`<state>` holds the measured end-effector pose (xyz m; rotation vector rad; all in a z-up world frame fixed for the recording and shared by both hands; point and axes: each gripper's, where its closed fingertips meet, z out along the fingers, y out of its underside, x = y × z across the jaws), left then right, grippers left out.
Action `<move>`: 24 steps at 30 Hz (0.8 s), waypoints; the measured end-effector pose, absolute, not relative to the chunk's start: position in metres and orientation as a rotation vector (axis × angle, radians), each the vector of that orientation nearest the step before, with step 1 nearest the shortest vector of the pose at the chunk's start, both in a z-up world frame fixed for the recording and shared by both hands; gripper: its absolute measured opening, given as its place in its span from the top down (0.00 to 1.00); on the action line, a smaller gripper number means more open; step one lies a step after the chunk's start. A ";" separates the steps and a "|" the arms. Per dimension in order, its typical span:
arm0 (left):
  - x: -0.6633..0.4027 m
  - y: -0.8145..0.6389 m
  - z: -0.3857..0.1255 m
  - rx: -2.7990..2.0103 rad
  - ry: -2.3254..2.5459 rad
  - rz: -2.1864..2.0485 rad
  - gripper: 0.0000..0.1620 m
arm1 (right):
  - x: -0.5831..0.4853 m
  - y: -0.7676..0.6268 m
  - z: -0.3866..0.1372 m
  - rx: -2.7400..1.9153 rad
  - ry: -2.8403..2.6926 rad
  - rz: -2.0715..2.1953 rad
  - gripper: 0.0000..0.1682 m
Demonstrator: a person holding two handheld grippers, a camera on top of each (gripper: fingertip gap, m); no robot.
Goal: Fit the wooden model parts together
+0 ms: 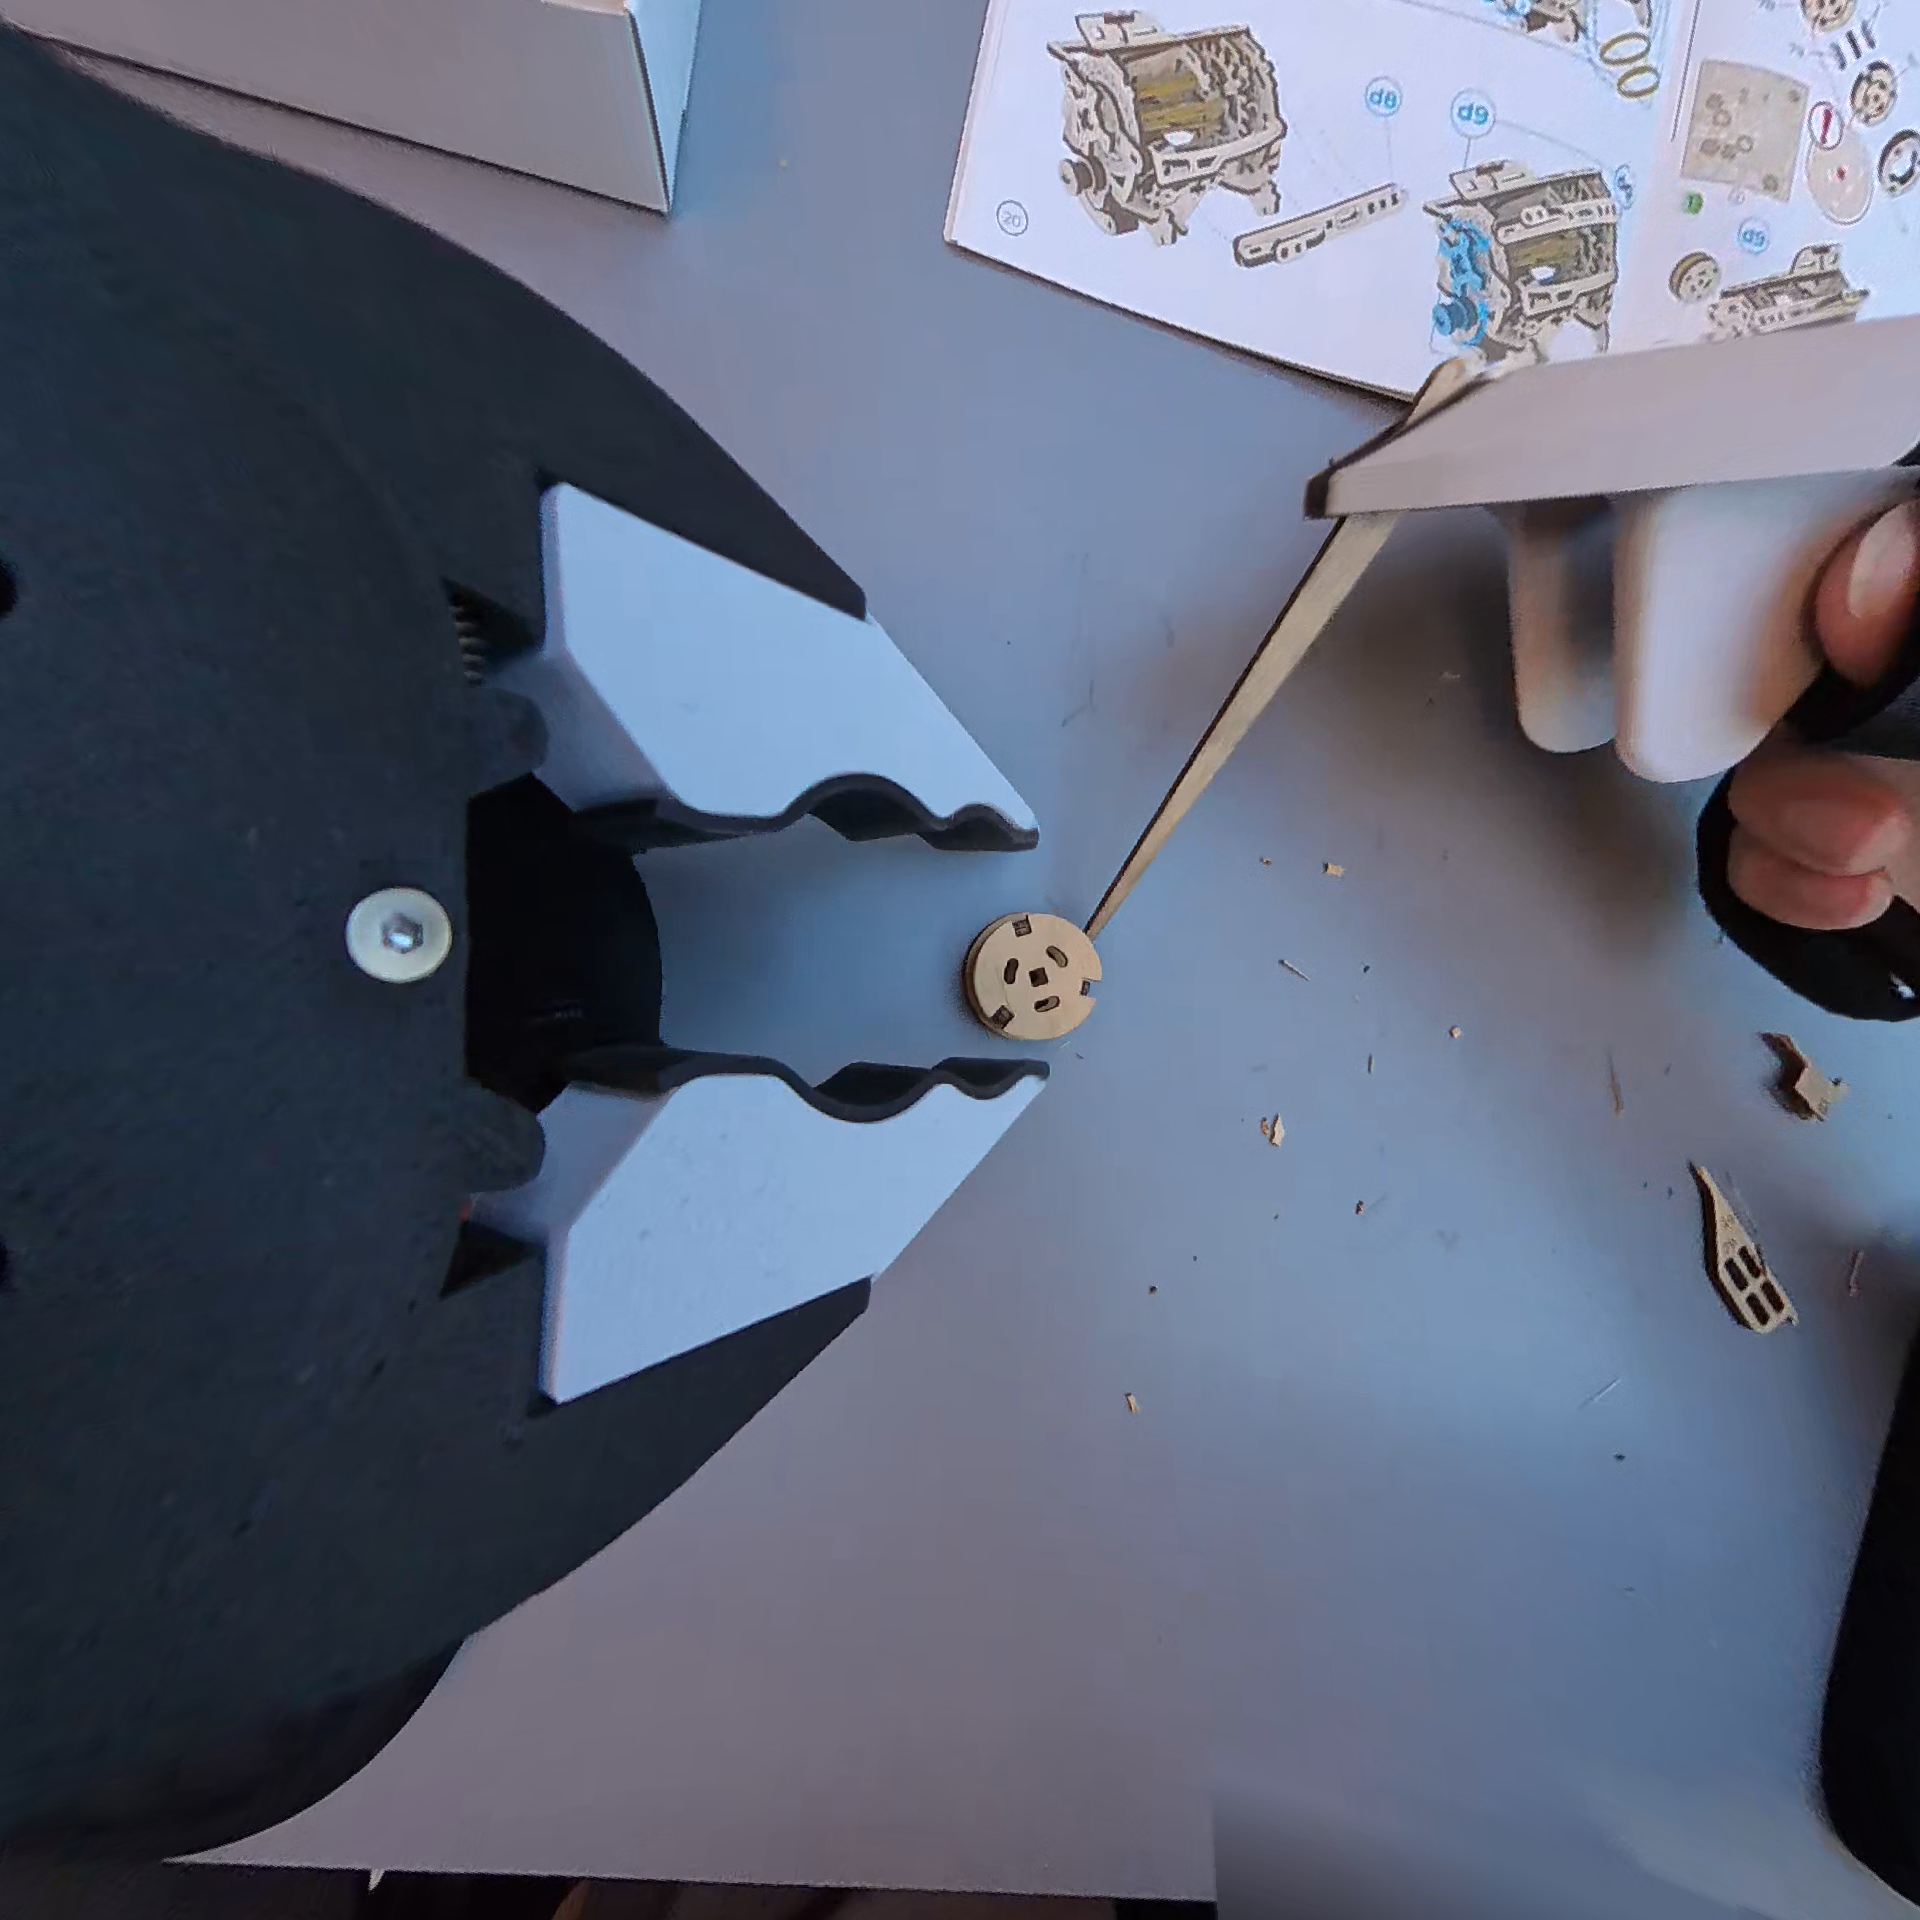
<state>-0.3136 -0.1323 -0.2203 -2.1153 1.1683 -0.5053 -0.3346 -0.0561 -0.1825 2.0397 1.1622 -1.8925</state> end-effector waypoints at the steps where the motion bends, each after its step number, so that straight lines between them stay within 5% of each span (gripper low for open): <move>1: -0.313 -0.132 -0.219 -2.106 1.167 -0.506 0.78 | -0.335 -0.057 -0.184 2.039 1.149 -1.885 1.00; 9: -0.310 -0.136 -0.218 -2.069 1.208 -0.489 0.84 | -0.336 -0.063 -0.189 2.043 1.111 -1.863 1.00; 20: -0.306 -0.144 -0.226 -2.143 1.196 -0.475 0.77 | -0.337 -0.065 -0.195 2.031 1.086 -1.839 1.00; 24: -0.308 -0.142 -0.228 -2.153 1.174 -0.439 0.85 | -0.337 -0.066 -0.195 2.019 1.071 -1.843 1.00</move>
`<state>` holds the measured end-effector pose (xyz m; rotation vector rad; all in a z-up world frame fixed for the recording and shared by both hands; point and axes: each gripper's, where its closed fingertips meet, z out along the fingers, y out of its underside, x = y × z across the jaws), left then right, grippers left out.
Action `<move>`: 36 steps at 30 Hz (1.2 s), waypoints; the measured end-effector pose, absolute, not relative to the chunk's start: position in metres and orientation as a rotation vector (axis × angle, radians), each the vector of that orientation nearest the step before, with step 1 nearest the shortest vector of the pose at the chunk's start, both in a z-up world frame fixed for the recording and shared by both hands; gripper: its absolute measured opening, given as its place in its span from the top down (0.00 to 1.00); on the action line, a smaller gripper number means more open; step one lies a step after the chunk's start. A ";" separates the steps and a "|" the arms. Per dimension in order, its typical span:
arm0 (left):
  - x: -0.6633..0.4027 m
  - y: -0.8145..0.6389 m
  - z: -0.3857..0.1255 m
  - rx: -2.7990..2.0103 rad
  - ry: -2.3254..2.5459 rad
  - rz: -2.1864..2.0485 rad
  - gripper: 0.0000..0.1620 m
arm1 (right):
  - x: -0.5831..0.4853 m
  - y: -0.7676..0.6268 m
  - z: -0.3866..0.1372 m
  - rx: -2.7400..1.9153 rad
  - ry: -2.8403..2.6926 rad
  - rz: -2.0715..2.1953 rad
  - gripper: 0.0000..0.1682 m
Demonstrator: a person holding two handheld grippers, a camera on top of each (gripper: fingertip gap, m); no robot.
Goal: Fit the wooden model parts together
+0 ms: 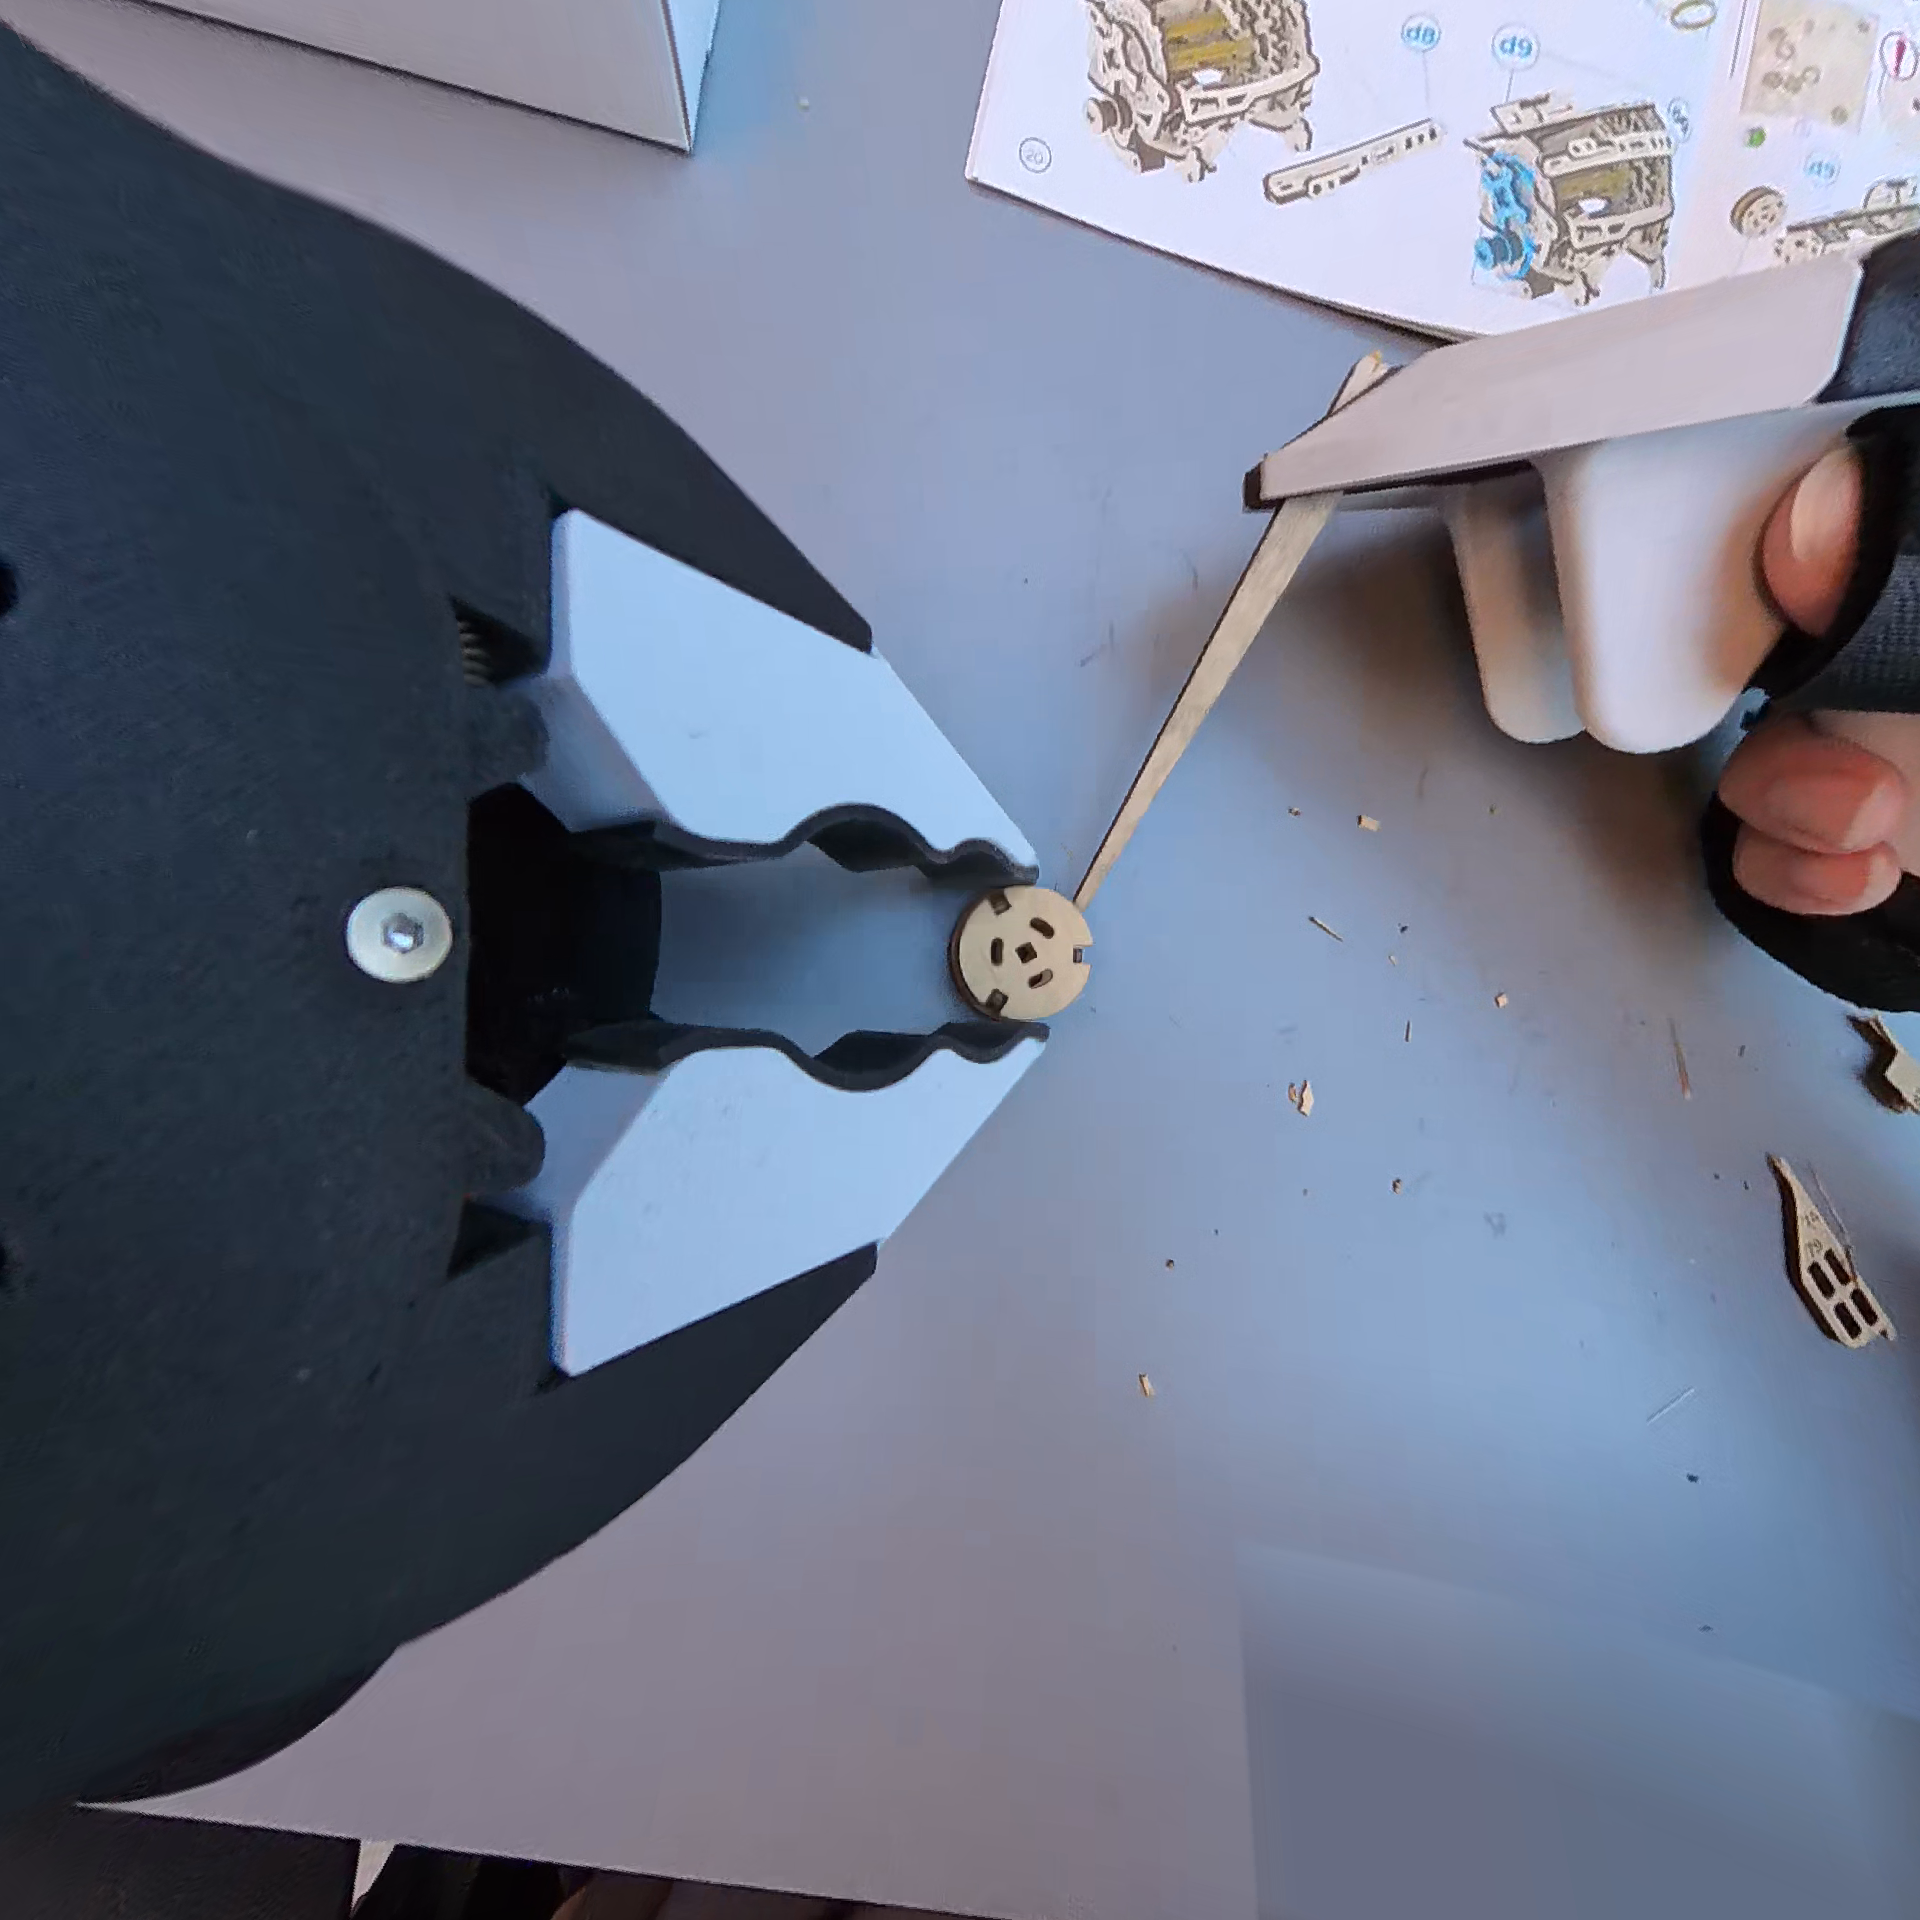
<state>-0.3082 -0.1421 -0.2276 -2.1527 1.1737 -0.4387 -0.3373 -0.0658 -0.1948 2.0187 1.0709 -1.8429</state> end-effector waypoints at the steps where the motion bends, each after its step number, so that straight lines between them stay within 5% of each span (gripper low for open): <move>1: -0.307 -0.143 -0.227 -2.146 1.179 -0.450 0.85 | -0.338 -0.066 -0.195 2.015 1.066 -1.842 1.00; 36: -0.306 -0.145 -0.223 -2.113 1.195 -0.429 0.81 | -0.370 -0.098 -0.213 1.849 1.258 -1.546 0.99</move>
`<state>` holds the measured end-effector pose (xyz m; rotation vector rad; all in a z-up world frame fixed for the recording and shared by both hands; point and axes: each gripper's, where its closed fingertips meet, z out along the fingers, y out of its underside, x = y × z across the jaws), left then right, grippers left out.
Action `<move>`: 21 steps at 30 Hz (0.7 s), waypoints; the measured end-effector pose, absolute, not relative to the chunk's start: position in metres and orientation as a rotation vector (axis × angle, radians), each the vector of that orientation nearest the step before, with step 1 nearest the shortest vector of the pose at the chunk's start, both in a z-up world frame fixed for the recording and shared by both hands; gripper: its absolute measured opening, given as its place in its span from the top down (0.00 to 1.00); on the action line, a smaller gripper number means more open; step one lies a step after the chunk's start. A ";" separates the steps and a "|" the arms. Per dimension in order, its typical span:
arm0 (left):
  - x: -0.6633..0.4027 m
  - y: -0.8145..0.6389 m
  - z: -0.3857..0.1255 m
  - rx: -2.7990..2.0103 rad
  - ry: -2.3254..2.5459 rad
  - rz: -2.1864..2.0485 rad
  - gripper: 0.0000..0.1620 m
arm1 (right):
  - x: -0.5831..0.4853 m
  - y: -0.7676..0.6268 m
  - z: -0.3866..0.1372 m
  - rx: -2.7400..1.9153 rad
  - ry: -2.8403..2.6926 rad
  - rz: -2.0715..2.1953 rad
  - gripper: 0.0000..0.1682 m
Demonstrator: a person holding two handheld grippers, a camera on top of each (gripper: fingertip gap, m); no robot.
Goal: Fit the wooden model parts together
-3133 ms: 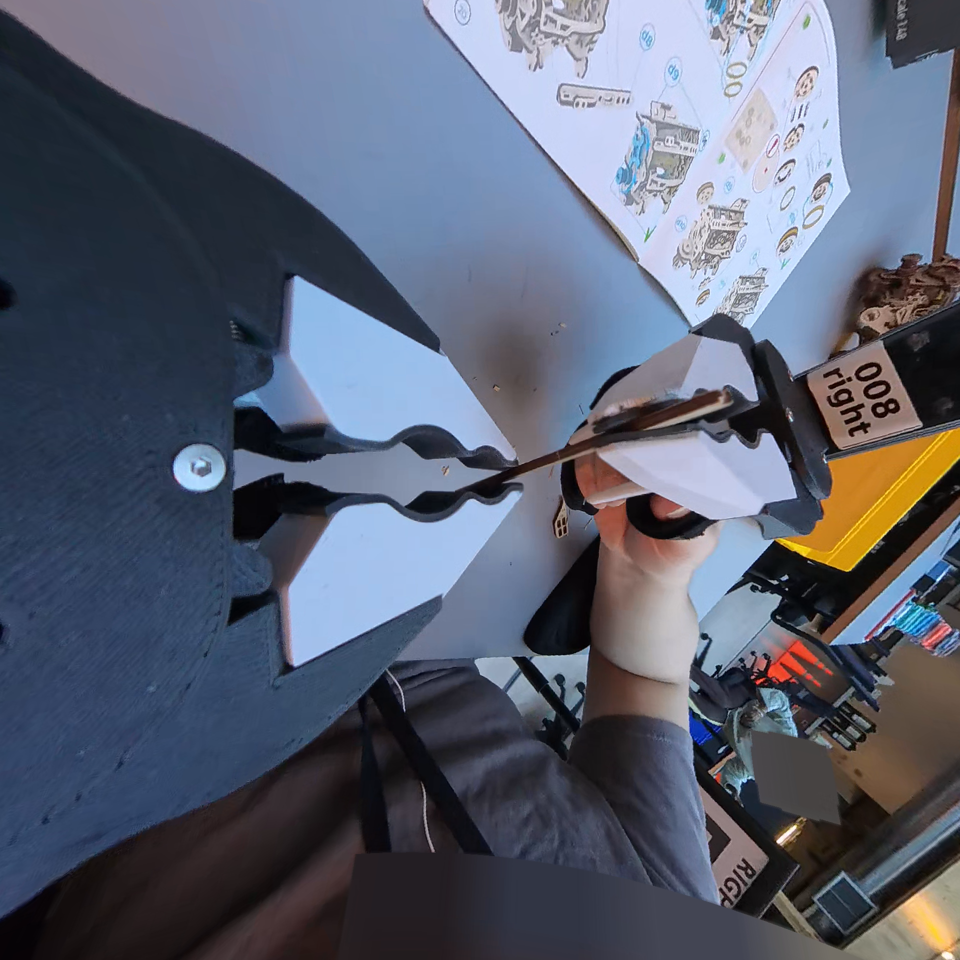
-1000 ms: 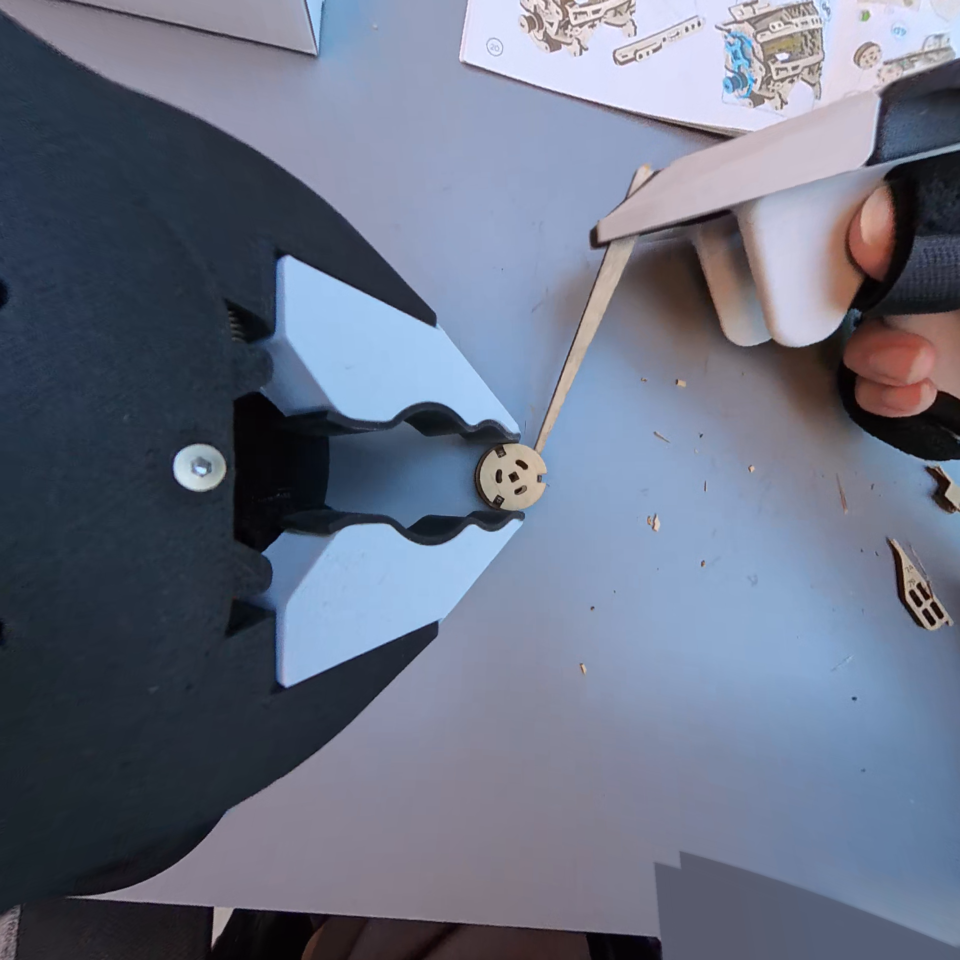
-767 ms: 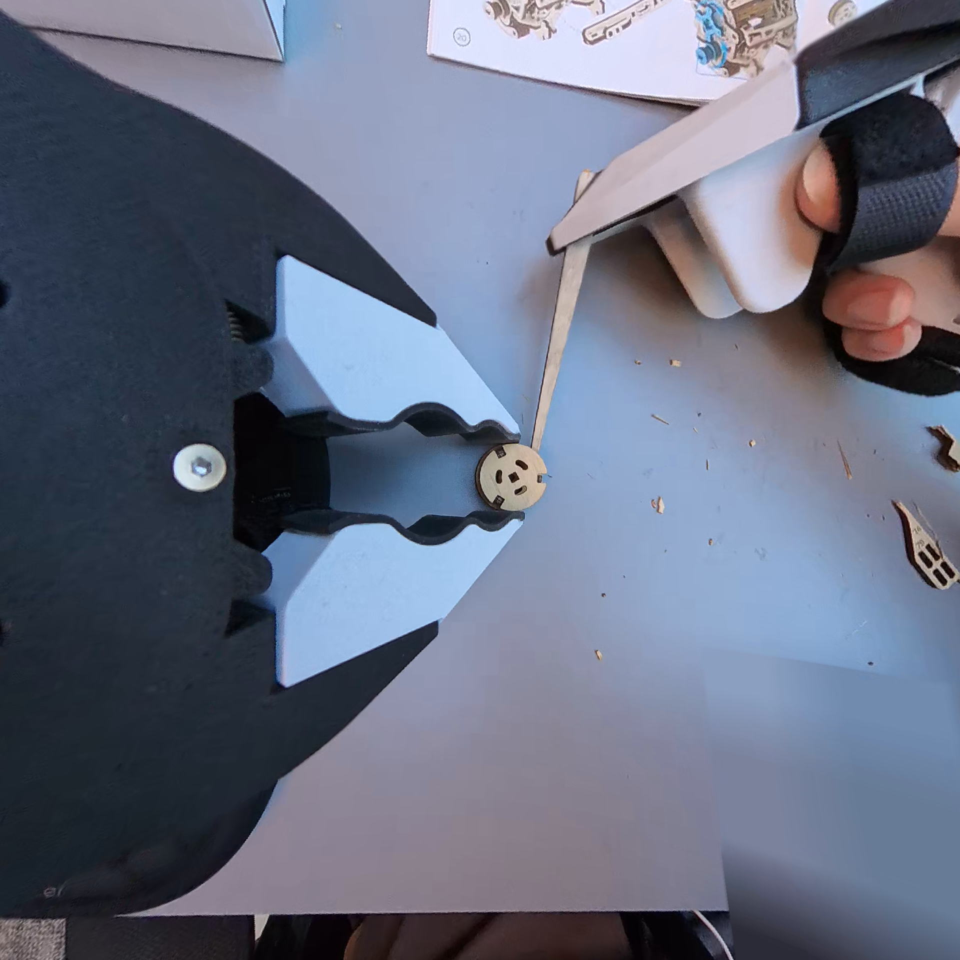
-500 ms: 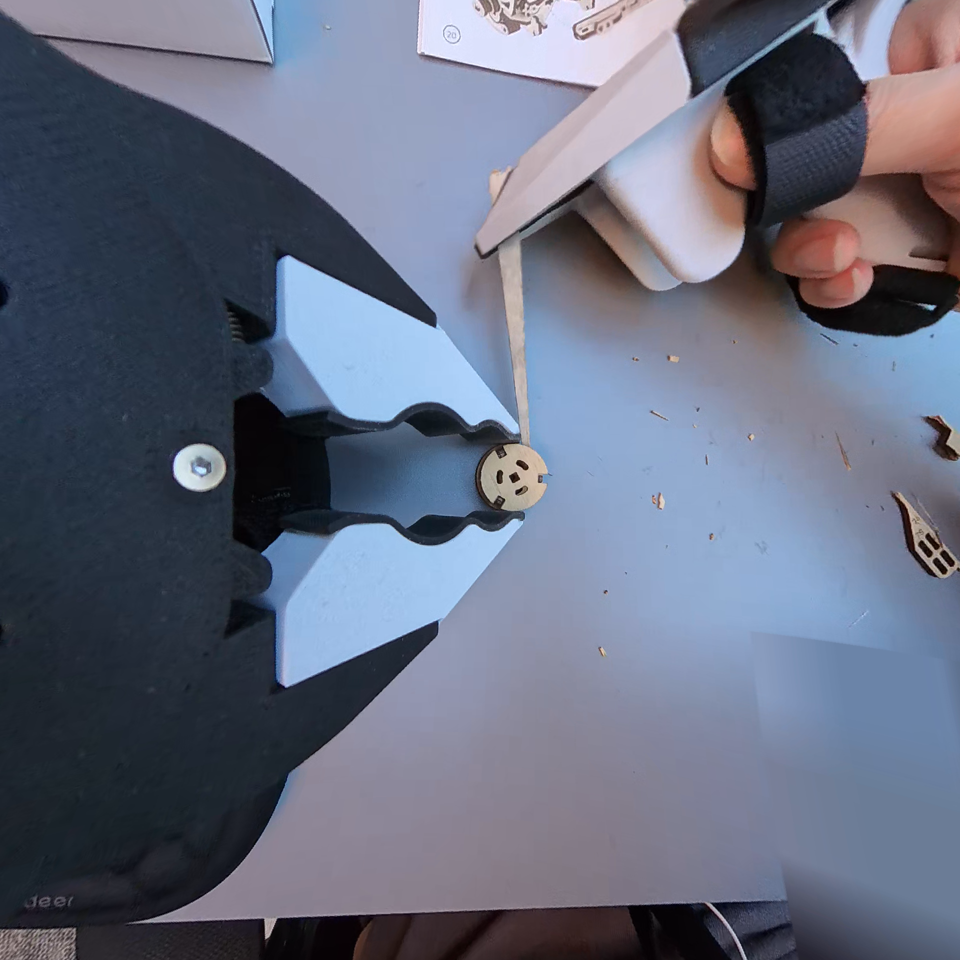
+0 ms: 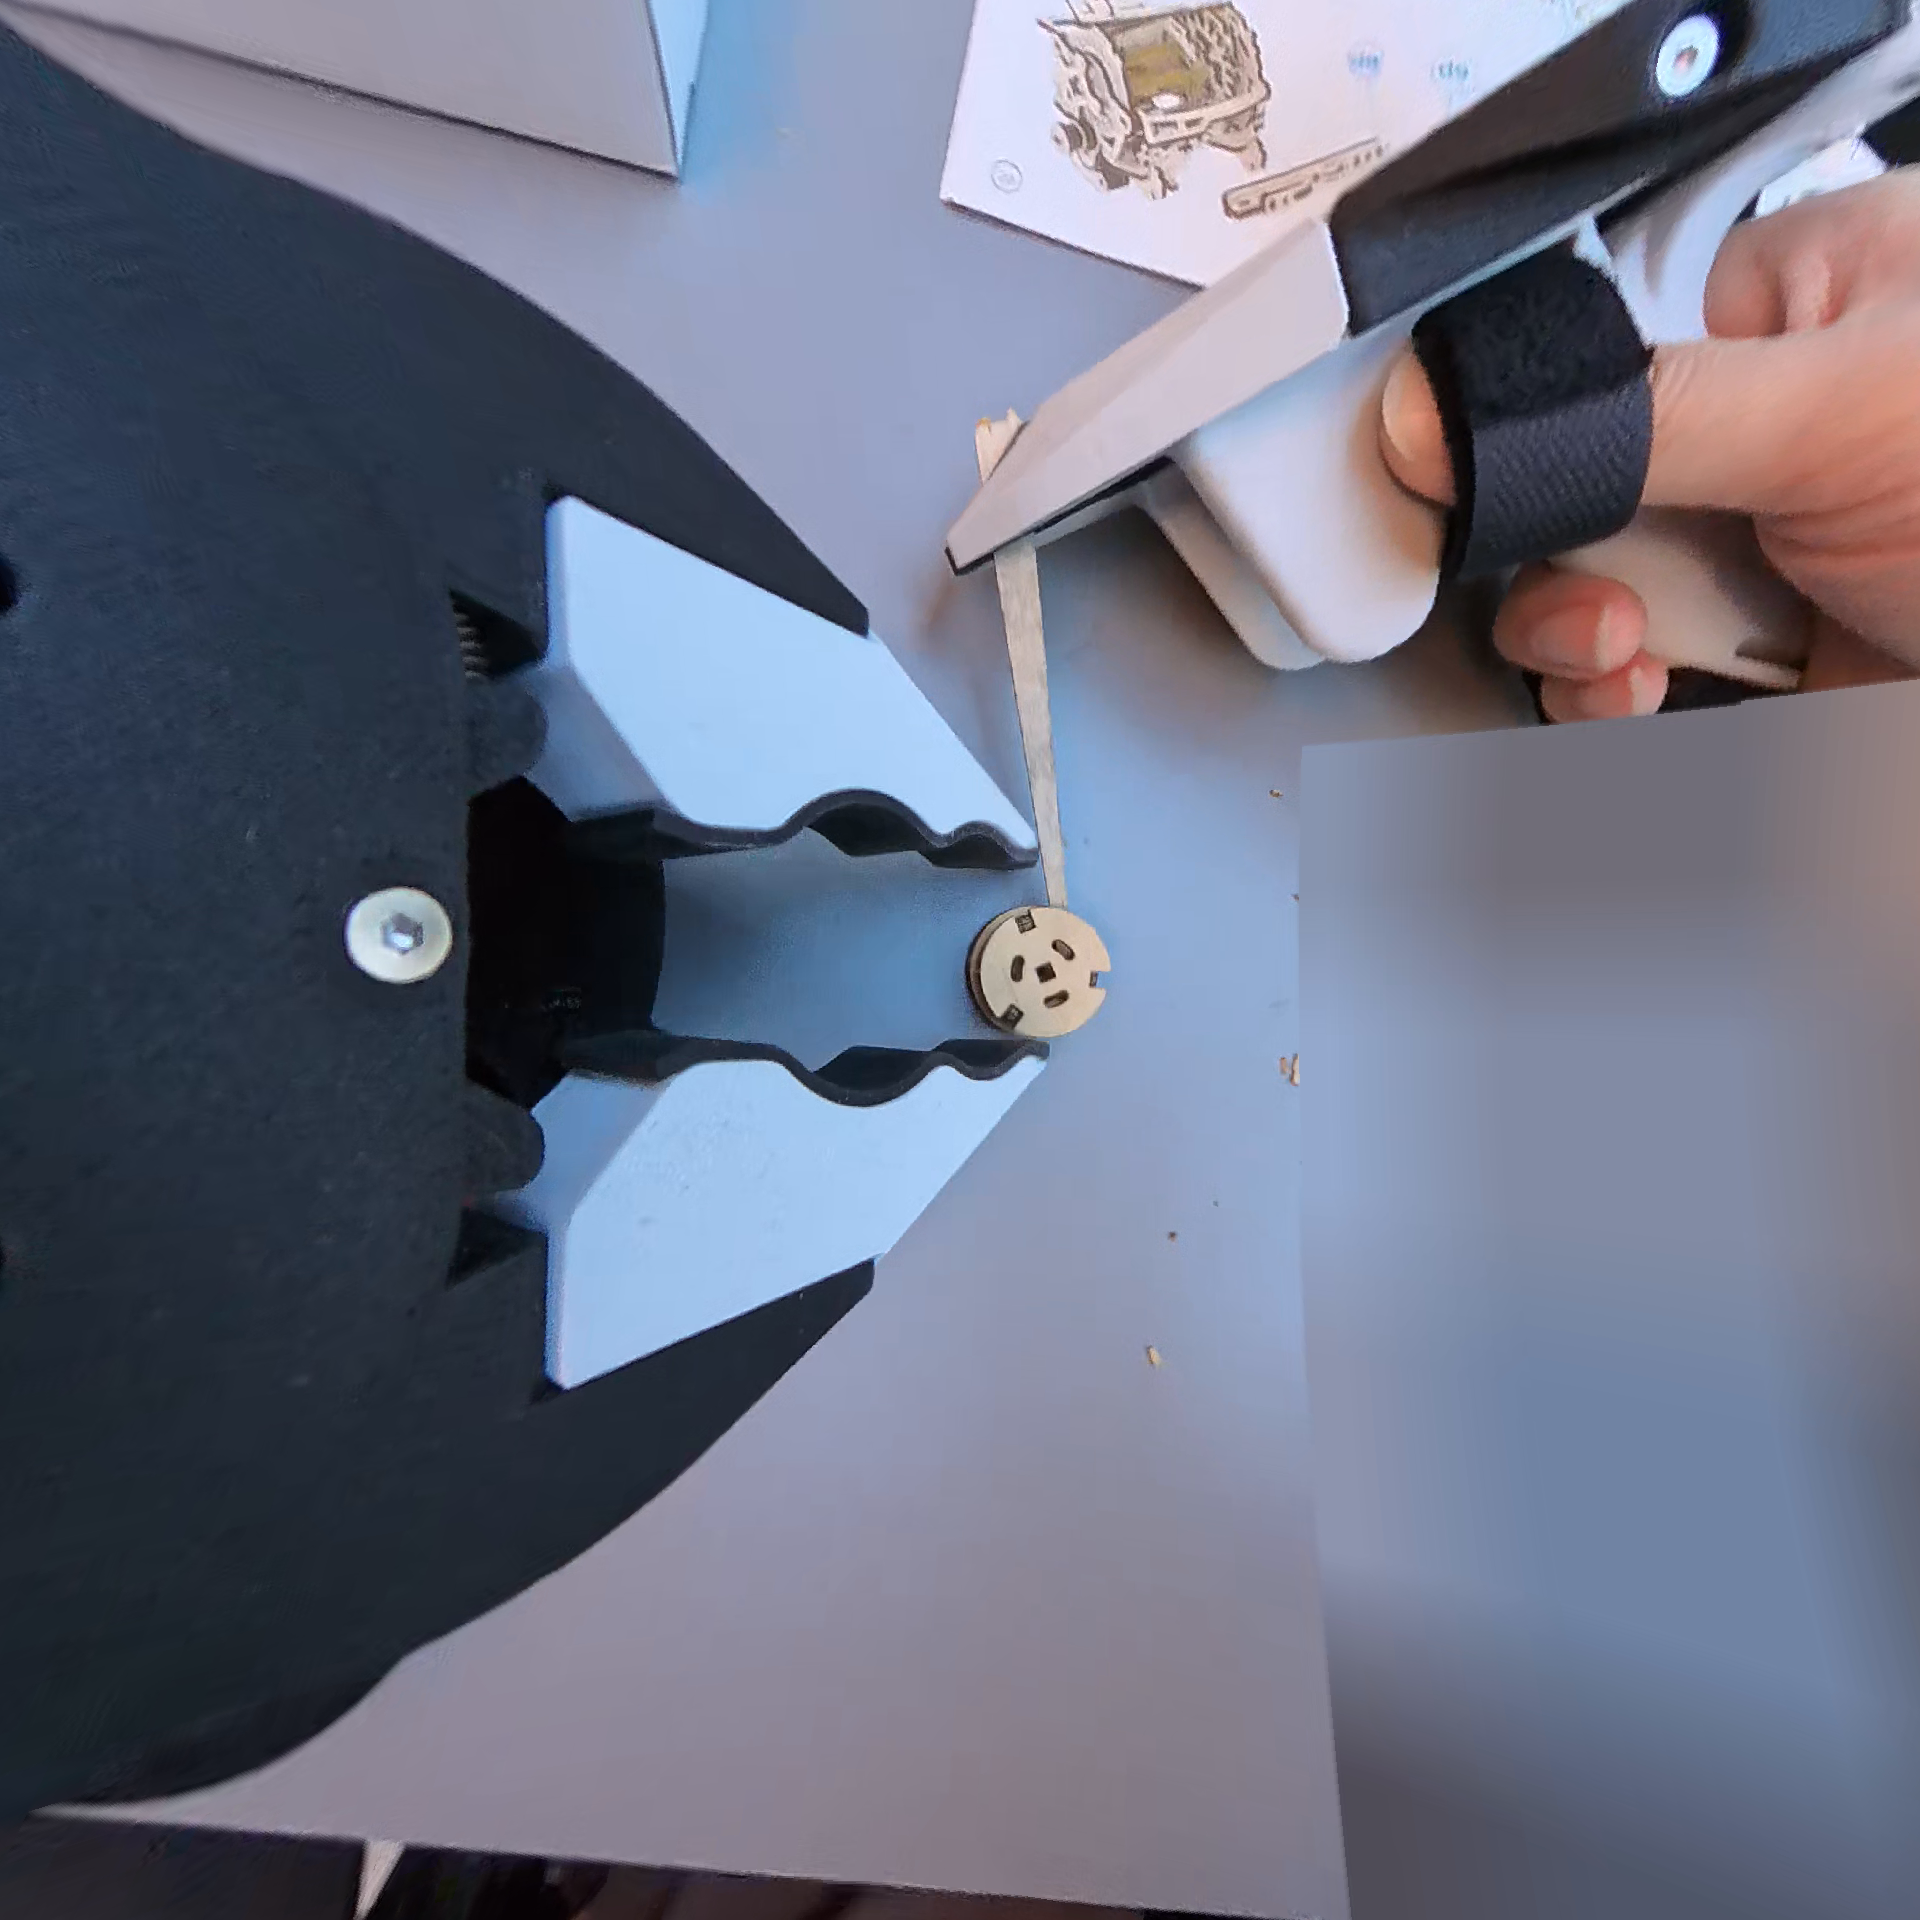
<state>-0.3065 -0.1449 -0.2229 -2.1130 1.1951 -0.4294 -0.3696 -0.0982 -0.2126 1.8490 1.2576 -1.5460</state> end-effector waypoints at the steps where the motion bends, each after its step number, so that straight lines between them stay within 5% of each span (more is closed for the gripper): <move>1: -0.306 -0.145 -0.221 -2.123 1.151 -0.425 0.81 | -0.369 -0.099 -0.213 1.850 1.261 -1.546 0.99; 8: -0.295 -0.143 -0.208 -2.140 0.940 -0.366 0.86 | -0.368 -0.098 -0.214 1.867 1.284 -1.551 0.99; 13: -0.291 -0.148 -0.217 -2.013 1.251 -0.205 0.85 | -0.367 -0.098 -0.215 1.870 1.293 -1.547 0.99; 21: -0.286 -0.150 -0.203 -1.989 1.339 -0.504 0.87 | -0.367 -0.098 -0.216 1.882 1.317 -1.542 0.99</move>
